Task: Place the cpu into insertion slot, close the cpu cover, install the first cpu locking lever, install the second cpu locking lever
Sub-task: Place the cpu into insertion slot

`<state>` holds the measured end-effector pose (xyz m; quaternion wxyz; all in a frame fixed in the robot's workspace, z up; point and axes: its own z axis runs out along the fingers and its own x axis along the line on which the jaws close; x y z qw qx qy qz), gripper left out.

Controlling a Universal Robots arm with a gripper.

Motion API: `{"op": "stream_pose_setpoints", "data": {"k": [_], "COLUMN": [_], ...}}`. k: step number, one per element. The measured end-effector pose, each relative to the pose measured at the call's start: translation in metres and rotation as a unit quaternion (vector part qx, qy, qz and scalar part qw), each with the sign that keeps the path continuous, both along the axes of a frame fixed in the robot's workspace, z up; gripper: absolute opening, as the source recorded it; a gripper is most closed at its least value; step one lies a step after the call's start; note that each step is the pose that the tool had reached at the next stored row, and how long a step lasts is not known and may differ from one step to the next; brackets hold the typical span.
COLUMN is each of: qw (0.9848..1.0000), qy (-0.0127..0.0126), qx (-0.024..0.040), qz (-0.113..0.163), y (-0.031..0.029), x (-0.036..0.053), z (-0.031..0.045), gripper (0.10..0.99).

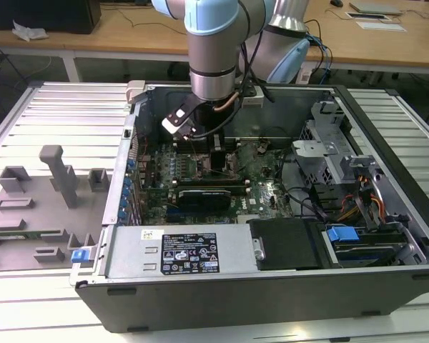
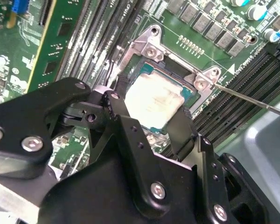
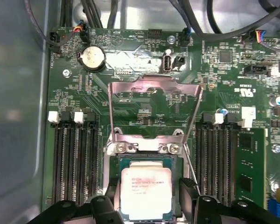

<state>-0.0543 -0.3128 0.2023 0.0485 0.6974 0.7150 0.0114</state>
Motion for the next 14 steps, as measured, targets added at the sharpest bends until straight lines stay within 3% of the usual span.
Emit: {"op": "stream_pose_setpoints", "data": {"k": [3, 6, 11, 14], "qw": [1.0, 1.0, 1.0, 1.0], "qy": [0.0001, 0.0, 0.0, 0.0], "qx": [-0.0033, -0.0038, -0.004, -0.004], "qz": [0.0, 0.0, 0.0, 0.0], "y": [0.0013, 0.0023, 0.0024, 0.0023], "x": [0.0, 0.0, 0.0, 0.0], "z": [0.0033, 0.0141, 0.0144, 0.0144], "gripper": [0.616, 0.616, 0.604, 0.412]}}
